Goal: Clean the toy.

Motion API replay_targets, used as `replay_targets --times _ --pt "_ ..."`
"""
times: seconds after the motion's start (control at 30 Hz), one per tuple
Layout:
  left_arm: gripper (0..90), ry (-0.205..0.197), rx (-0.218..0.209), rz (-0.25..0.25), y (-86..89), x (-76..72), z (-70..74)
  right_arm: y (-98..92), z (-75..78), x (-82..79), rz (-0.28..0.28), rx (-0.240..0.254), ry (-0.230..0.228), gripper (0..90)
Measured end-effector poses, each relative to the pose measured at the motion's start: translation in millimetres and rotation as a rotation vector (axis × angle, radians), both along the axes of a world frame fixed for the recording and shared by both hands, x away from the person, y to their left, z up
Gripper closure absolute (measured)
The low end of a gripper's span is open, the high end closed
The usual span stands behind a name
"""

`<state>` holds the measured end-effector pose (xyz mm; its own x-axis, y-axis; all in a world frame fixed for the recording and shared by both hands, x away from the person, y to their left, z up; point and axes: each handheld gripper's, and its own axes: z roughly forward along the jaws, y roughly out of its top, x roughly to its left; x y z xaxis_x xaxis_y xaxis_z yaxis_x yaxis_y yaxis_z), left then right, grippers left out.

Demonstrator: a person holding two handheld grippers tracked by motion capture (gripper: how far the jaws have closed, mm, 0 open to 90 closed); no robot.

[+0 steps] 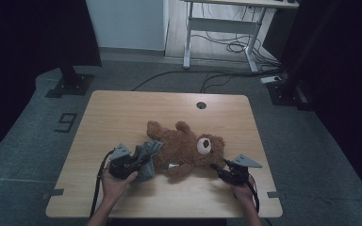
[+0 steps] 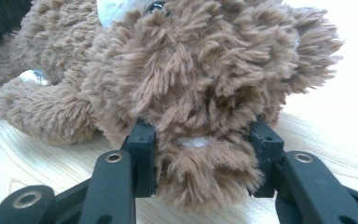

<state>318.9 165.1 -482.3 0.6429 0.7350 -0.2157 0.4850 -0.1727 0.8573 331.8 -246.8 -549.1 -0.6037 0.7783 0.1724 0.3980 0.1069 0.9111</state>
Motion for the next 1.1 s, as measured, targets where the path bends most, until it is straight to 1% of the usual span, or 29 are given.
replay_targets --times 0.03,0.07,0.1,0.2,0.23,0.27,0.3,0.33,0.37,0.4,0.5,0.53,0.57,0.6,0.63,0.67,0.73,0.77,0.8,0.83,0.87,0.93,0.97,1.0,1.03,1.07,1.1 --pt "77.9 -0.029 -0.004 -0.033 -16.3 0.3 9.6 0.0 0.1 0.0 0.001 -0.001 -0.001 55.3" --pt "77.9 -0.029 -0.004 -0.033 -16.3 0.3 9.6 0.0 0.1 0.0 0.001 -0.001 -0.001 55.3" --pt "77.9 -0.038 -0.003 -0.051 -26.6 1.2 13.8 -0.1 0.2 -0.1 0.002 -0.003 -0.001 55.4" --pt "77.9 -0.047 0.003 -0.094 -49.1 3.9 19.7 0.0 0.2 -0.1 0.003 0.0 0.0 55.4" --pt "77.9 -0.05 0.012 -0.141 -71.0 6.1 22.6 -0.1 0.2 0.0 0.003 0.001 0.0 55.4" --pt "77.9 -0.05 0.012 -0.141 -71.0 6.1 22.6 -0.1 0.2 0.0 0.003 0.001 0.0 55.4" --pt "77.9 -0.052 0.02 -0.158 -81.2 7.0 23.1 -0.1 0.3 0.0 0.003 0.002 0.001 55.4" --pt "77.9 -0.054 0.031 -0.173 -91.5 8.2 23.2 -0.1 0.3 -0.1 0.004 0.002 0.001 55.4" --pt "77.9 -0.047 0.042 -0.194 -110.0 10.9 23.0 -0.1 0.3 -0.1 0.003 0.004 0.002 55.4" --pt "77.9 -0.047 0.042 -0.194 -110.0 10.9 23.0 -0.1 0.3 -0.1 0.003 0.004 0.002 55.4" --pt "77.9 -0.035 0.066 -0.249 -146.4 12.8 22.1 -0.1 0.3 -0.1 0.003 0.005 0.002 55.4" --pt "77.8 -0.031 0.076 -0.267 -157.0 12.6 20.1 0.0 0.4 -0.2 0.003 0.005 0.002 55.4" --pt "77.8 -0.025 0.106 -0.289 -173.7 11.8 13.7 0.0 0.7 -0.3 0.004 0.004 0.002 55.4" --pt "77.8 -0.025 0.106 -0.289 -173.7 11.8 13.7 0.0 0.7 -0.3 0.004 0.004 0.002 55.4" --pt "77.8 0.003 0.134 -0.306 -187.3 12.1 2.9 -0.2 0.9 -0.5 0.006 0.001 0.002 55.4" --pt "77.8 0.003 0.134 -0.306 -187.3 12.1 2.9 -0.2 0.9 -0.5 0.006 0.001 0.002 55.4" --pt "77.8 0.031 0.149 -0.303 -194.9 11.9 -10.3 0.0 1.4 -0.8 0.01 -0.005 -0.002 55.6" --pt "77.7 0.055 0.152 -0.301 -196.0 11.9 -18.3 -0.3 1.2 -0.6 0.009 -0.01 0.001 56.1" --pt "77.7 0.055 0.152 -0.301 -196.0 11.9 -18.3 -0.3 1.2 -0.6 0.009 -0.01 0.001 56.1" --pt "77.7 0.068 0.147 -0.293 -192.8 11.1 -23.6 -0.3 1.4 -0.6 0.011 -0.013 0.001 56.4" --pt "77.7 0.068 0.147 -0.293 -192.8 11.1 -23.6 -0.3 1.4 -0.6 0.011 -0.013 0.001 56.4" --pt "77.7 0.061 0.162 -0.286 -188.4 8.8 -25.3 -0.3 1.5 -0.7 0.012 -0.012 0.001 56.5" --pt "77.7 0.072 0.168 -0.279 -183.3 8.2 -27.0 -0.5 1.5 -0.5 0.013 -0.013 0.0 56.5" --pt "77.7 0.072 0.168 -0.279 -183.3 8.2 -27.0 -0.5 1.5 -0.5 0.013 -0.013 0.0 56.5" --pt "77.7 0.087 0.161 -0.269 -174.0 8.0 -29.5 -0.7 1.6 -0.3 0.016 -0.014 -0.001 56.5" --pt "77.7 0.087 0.161 -0.269 -174.0 8.0 -29.5 -0.7 1.6 -0.3 0.016 -0.014 -0.001 56.5" --pt "77.7 0.093 0.159 -0.257 -166.1 7.6 -30.5 -1.0 1.8 -0.5 0.018 -0.018 -0.002 56.7"
